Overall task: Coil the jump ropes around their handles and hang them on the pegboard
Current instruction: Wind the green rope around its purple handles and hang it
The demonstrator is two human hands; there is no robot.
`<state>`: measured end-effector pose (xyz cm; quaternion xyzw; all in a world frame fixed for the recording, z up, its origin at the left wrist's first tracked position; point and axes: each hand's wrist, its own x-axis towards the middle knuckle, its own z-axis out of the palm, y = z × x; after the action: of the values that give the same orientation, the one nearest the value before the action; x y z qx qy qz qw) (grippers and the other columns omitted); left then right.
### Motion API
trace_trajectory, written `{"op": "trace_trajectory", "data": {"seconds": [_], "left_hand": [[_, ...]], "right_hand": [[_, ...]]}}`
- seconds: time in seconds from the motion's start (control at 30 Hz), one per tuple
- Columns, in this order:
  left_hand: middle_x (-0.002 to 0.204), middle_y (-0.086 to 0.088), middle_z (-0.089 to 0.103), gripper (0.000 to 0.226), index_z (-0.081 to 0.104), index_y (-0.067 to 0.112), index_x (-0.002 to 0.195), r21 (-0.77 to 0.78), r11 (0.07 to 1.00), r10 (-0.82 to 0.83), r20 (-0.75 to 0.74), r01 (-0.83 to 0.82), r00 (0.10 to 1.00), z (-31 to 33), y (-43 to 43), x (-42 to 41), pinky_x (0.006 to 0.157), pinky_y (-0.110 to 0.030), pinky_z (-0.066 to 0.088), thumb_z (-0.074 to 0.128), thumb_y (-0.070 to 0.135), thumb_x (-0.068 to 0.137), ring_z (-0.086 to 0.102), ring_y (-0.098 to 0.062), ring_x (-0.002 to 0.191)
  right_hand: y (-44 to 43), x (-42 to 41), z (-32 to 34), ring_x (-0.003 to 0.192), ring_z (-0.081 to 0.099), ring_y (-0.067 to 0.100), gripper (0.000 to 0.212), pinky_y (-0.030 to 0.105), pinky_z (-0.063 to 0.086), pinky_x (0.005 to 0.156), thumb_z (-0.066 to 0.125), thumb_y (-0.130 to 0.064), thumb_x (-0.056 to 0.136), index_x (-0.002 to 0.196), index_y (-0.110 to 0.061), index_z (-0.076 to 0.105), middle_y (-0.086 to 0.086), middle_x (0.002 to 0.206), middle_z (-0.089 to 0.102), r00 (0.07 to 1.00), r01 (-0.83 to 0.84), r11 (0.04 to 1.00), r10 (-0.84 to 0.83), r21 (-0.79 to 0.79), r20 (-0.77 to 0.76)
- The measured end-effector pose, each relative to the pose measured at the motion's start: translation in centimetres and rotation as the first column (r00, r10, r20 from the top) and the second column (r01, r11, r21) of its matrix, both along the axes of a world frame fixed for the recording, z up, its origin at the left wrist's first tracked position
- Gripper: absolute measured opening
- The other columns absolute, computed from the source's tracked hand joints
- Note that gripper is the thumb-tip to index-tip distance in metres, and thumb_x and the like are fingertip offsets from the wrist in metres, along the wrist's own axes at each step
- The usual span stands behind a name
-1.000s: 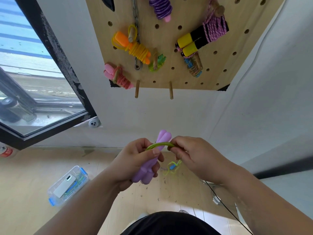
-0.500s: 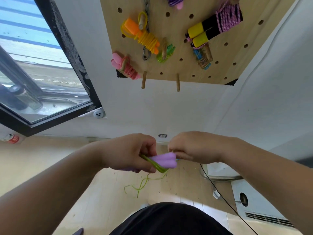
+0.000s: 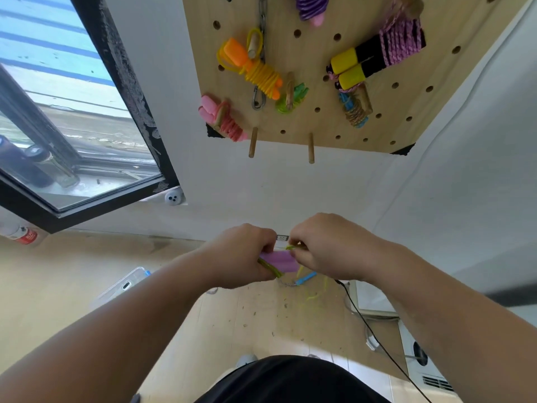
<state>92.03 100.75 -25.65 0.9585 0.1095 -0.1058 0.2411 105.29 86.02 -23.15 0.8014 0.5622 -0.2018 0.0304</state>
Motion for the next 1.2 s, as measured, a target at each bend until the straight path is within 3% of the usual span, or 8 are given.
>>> {"op": "trace_trajectory", "data": {"seconds": [0.27, 0.47, 0.57, 0.7, 0.9, 1.03, 1.13, 1.2], "left_hand": [[0.073, -0.002, 0.060, 0.035, 0.059, 0.017, 0.082, -0.285, 0.873, 0.455, 0.181, -0.397, 0.872, -0.9, -0.8, 1.8, 0.054, -0.029, 0.040, 0.082, 0.043, 0.077, 0.050, -0.015, 0.059], [0.076, -0.020, 0.071, 0.034, 0.060, -0.002, 0.092, -0.785, 0.448, 0.619, -0.072, -0.428, 0.782, 0.7, -0.8, 1.4, 0.059, -0.040, 0.048, 0.087, 0.014, 0.077, 0.058, -0.023, 0.055], [0.083, -0.026, 0.071, 0.030, 0.058, -0.002, 0.090, -0.911, 0.210, 0.589, -0.171, -0.355, 0.790, 1.1, -0.9, 1.2, 0.058, -0.040, 0.049, 0.084, 0.008, 0.079, 0.056, -0.029, 0.057], [0.088, -0.031, 0.066, 0.023, 0.061, 0.004, 0.082, -0.989, -0.025, 0.447, -0.143, -0.148, 0.883, 1.8, -0.3, 0.3, 0.057, -0.040, 0.055, 0.080, 0.014, 0.074, 0.059, -0.030, 0.056], [0.089, -0.030, 0.064, 0.056, 0.051, 0.000, 0.099, -0.988, -0.137, 0.192, -0.092, -0.066, 0.977, 1.3, -0.5, -0.1, 0.061, -0.040, 0.054, 0.093, 0.021, 0.068, 0.060, -0.029, 0.058], [0.088, -0.025, 0.064, 0.084, 0.034, -0.013, 0.126, -0.973, -0.227, 0.066, -0.048, -0.032, 0.997, 0.4, -0.7, -0.3, 0.064, -0.040, 0.053, 0.089, 0.024, 0.074, 0.060, -0.026, 0.059], [0.092, -0.027, 0.065, 0.064, 0.042, -0.005, 0.117, -0.977, -0.204, -0.029, -0.054, -0.059, 0.998, -0.2, 0.2, -0.8, 0.066, -0.039, 0.054, 0.086, 0.021, 0.078, 0.061, -0.026, 0.061], [0.092, -0.030, 0.064, 0.044, 0.053, 0.000, 0.101, -0.990, -0.082, -0.063, -0.106, -0.111, 0.992, -0.4, 0.9, -1.2, 0.065, -0.038, 0.055, 0.086, 0.016, 0.077, 0.061, -0.027, 0.060]], "right_hand": [[-1.6, -1.0, -0.1, 0.074, 0.052, 0.017, 0.023, 0.034, 0.043, 0.066, 0.048, -0.037, 0.103, 0.094, -0.019, 0.059, -0.006, 0.076, 0.053, 0.944, 0.330, 0.860, -0.299, 0.389, -0.139], [-3.8, -1.2, -0.8, 0.061, 0.046, 0.009, 0.012, 0.023, 0.031, 0.056, 0.055, -0.027, 0.101, 0.094, -0.025, 0.047, -0.014, 0.067, 0.047, 0.920, 0.391, 0.781, -0.309, 0.487, -0.242], [-4.5, -1.3, -1.4, 0.063, 0.052, 0.006, 0.016, 0.021, 0.038, 0.057, 0.054, -0.030, 0.102, 0.115, -0.029, 0.045, -0.015, 0.071, 0.052, 0.914, 0.405, 0.756, -0.315, 0.515, -0.256], [-5.5, -0.8, -2.5, 0.066, 0.060, 0.011, 0.017, 0.039, 0.052, 0.066, 0.037, -0.036, 0.105, 0.118, -0.038, 0.049, -0.006, 0.070, 0.061, 0.928, 0.371, 0.840, -0.323, 0.395, -0.184], [-5.3, -0.4, -3.3, 0.077, 0.062, 0.025, 0.020, 0.053, 0.053, 0.076, 0.038, -0.044, 0.104, 0.106, -0.041, 0.058, 0.008, 0.080, 0.063, 0.824, 0.450, 0.815, -0.222, 0.364, -0.520], [-4.4, -0.3, -2.8, 0.093, 0.058, 0.031, 0.058, 0.051, 0.048, 0.081, 0.029, -0.056, 0.100, 0.114, -0.008, 0.058, 0.010, 0.098, 0.061, 0.894, 0.288, 0.849, -0.072, 0.444, -0.443], [-4.3, 0.4, -2.8, 0.094, 0.057, 0.032, 0.075, 0.046, 0.045, 0.082, 0.014, -0.061, 0.101, 0.112, -0.003, 0.060, 0.013, 0.103, 0.061, 0.943, 0.130, 0.877, 0.035, 0.462, -0.332], [-3.9, 1.4, -3.1, 0.080, 0.051, 0.025, 0.070, 0.041, 0.043, 0.075, 0.012, -0.063, 0.101, 0.099, -0.012, 0.059, 0.003, 0.089, 0.055, 0.978, -0.029, 0.896, 0.116, 0.444, -0.171]]}}
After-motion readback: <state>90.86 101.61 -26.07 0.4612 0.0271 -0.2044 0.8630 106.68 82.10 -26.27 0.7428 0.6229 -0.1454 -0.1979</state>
